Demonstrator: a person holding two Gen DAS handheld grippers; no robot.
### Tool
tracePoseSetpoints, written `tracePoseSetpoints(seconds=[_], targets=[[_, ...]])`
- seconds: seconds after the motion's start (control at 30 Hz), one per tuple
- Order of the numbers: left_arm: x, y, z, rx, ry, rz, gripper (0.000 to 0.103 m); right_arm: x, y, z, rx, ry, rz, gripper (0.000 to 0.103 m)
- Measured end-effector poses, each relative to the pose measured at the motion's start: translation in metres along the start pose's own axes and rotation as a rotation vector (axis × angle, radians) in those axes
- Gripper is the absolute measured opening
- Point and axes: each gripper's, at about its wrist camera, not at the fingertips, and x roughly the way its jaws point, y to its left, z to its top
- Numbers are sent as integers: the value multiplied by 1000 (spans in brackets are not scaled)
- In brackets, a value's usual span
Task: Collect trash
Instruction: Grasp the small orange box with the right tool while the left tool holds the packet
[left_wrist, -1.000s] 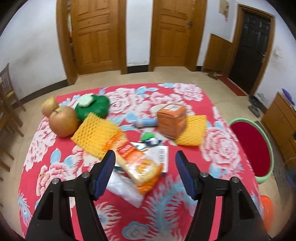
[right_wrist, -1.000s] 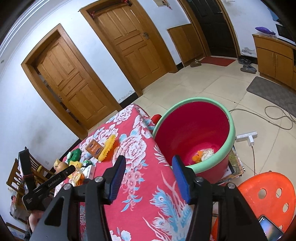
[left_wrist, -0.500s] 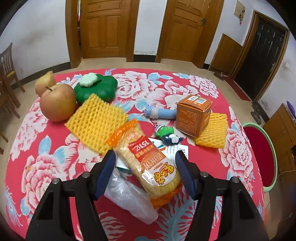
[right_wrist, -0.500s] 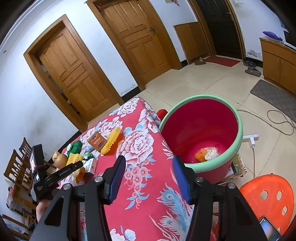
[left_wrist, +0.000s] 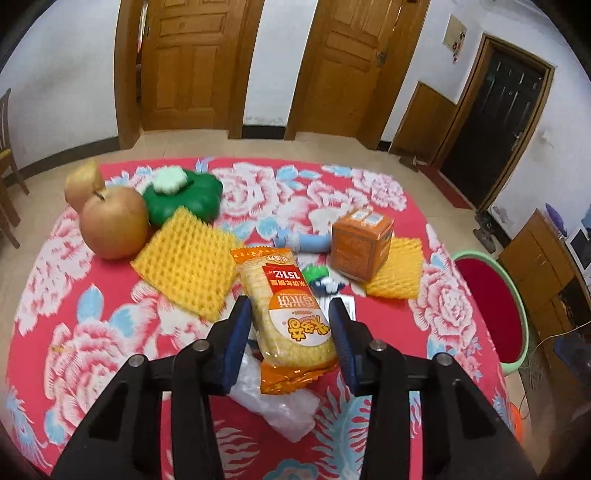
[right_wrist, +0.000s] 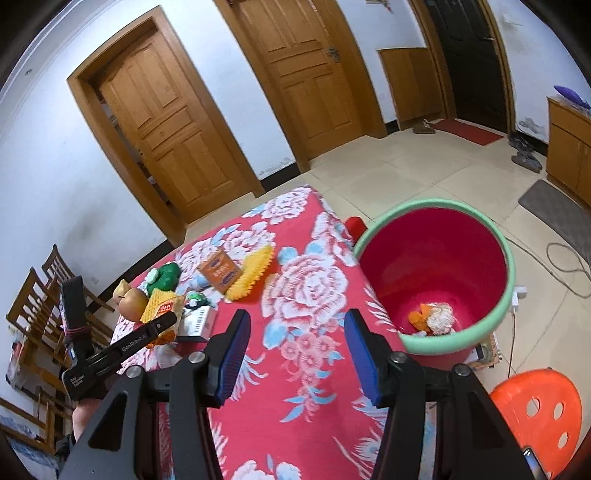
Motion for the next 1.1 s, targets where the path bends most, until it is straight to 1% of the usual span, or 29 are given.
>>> tracePoseSetpoints(seconds=[0.13, 0.27, 0.3, 0.4, 0.5, 0.67, 0.83, 1.0, 1.1], targets=[[-12, 9, 11, 2, -39, 4, 43, 10, 19, 10, -32, 4, 23, 61], [-13, 22, 21, -10, -61, 22, 43, 28, 42, 20, -74, 20, 39, 69], [-12, 26, 23, -15, -66, 28, 43, 36, 48, 22, -90, 32, 43, 72], [-10, 38, 27, -27, -84, 44, 43, 60, 62, 27, -127, 78, 39, 76], [-6, 49, 27, -46, -95, 62, 43, 86, 73, 31, -152, 114, 37, 76], [4, 60, 22, -64, -101, 86, 43, 126, 92, 32, -241, 142, 13, 76], [8, 67, 19, -85, -94, 72, 43, 161, 107, 33, -294, 168, 21, 76], [9, 70, 16, -98, -86, 60, 43, 188, 117, 36, -344, 167, 17, 76], [9, 70, 16, -98, -83, 58, 43, 200, 119, 36, -357, 171, 38, 76]])
